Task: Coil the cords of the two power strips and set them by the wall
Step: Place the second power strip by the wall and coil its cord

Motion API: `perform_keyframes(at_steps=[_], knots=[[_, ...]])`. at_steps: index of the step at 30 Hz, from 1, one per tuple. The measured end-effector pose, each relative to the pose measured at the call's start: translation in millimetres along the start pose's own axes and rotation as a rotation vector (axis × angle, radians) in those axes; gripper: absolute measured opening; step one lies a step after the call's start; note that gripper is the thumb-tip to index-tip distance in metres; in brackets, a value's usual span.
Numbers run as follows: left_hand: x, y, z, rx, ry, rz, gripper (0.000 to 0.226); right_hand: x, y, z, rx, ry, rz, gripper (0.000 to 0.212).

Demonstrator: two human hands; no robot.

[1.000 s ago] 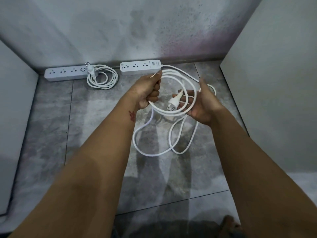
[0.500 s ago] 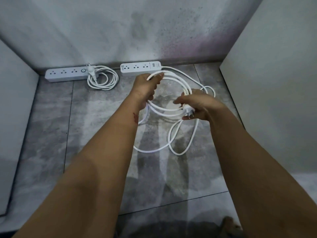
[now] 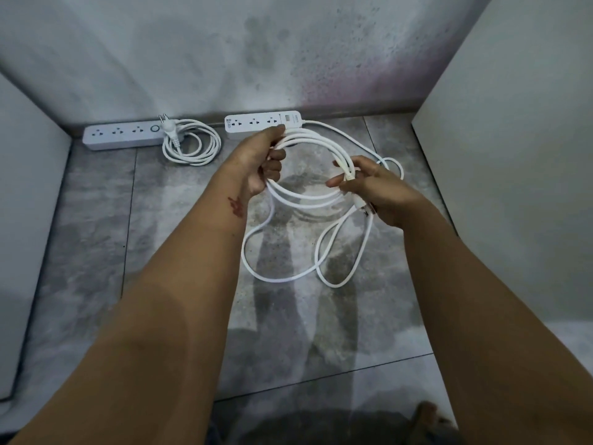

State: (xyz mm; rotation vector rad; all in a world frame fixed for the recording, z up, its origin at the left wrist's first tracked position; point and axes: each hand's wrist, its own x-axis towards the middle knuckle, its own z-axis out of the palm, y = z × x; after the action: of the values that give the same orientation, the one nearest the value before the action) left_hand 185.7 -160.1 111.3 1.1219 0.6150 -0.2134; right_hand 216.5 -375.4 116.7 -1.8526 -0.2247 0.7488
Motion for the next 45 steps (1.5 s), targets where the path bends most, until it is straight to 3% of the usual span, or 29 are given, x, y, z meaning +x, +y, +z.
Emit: perform_keyframes(at_steps=[4, 9, 11, 14, 19, 22, 25, 29, 31, 35, 39, 42, 45], knots=[[-5.9, 5.6, 3.3, 0.165, -0.134, -0.066, 0.039, 5.2, -0.4, -5.7, -0.028, 0.113, 0.018, 0.012], [-13.1, 13.4, 12.1, 0.357, -0.220, -0.124, 0.061, 4.1, -8.7, -13.6, -0.224, 0.110, -0.082, 0.021], [-14.2, 11.4, 18.6, 0.448, -0.238, -0.103, 0.053, 5.4, -13.3, -13.2, -0.272, 0.103, -0.104, 0.022], [-11.5, 8.4, 20.0, 0.372, -0.195, -0.010, 0.035, 6.7, -15.0, -10.1, -0.152, 0.137, -0.077, 0.012], [-8.4, 3.3, 32.3, 0.147, -0.097, 0.108, 0.032, 9.6, -9.9, 6.2, 0.110, 0.361, -0.055, 0.013], [-6.0, 2.0, 33.3, 0.193, -0.071, 0.141, 0.033, 10.8, -9.4, 7.2, 0.226, 0.298, 0.029, 0.009], [-4.0, 1.9, 26.2, 0.193, -0.104, 0.098, 0.033, 9.9, -15.7, -4.0, 0.010, 0.156, 0.050, 0.003], [-3.7, 4.4, 27.1, 0.275, -0.196, 0.038, 0.032, 9.5, -33.3, -8.2, -0.275, 0.147, -0.036, 0.020], [-4.9, 5.0, 28.9, 0.319, -0.222, 0.029, 0.034, 9.3, -42.4, -2.6, -0.358, 0.101, -0.084, 0.018], [-6.0, 7.9, 25.0, 0.237, -0.264, 0.014, 0.068, 15.2, -44.5, 3.6, -0.420, 0.131, -0.093, 0.011], [0.9, 1.9, 8.3, 0.285, -0.251, 0.002, 0.097, 18.6, -32.6, -4.1, -0.164, 0.221, -0.017, 0.010], [3.6, -19.1, -6.7, 0.553, -0.161, 0.047, 0.097, 17.4, -33.1, -15.0, 0.116, 0.295, 0.025, 0.012], [6.5, -37.9, -18.7, 0.685, -0.098, 0.058, 0.089, 19.2, -35.7, -25.4, 0.249, 0.387, 0.030, 0.015]])
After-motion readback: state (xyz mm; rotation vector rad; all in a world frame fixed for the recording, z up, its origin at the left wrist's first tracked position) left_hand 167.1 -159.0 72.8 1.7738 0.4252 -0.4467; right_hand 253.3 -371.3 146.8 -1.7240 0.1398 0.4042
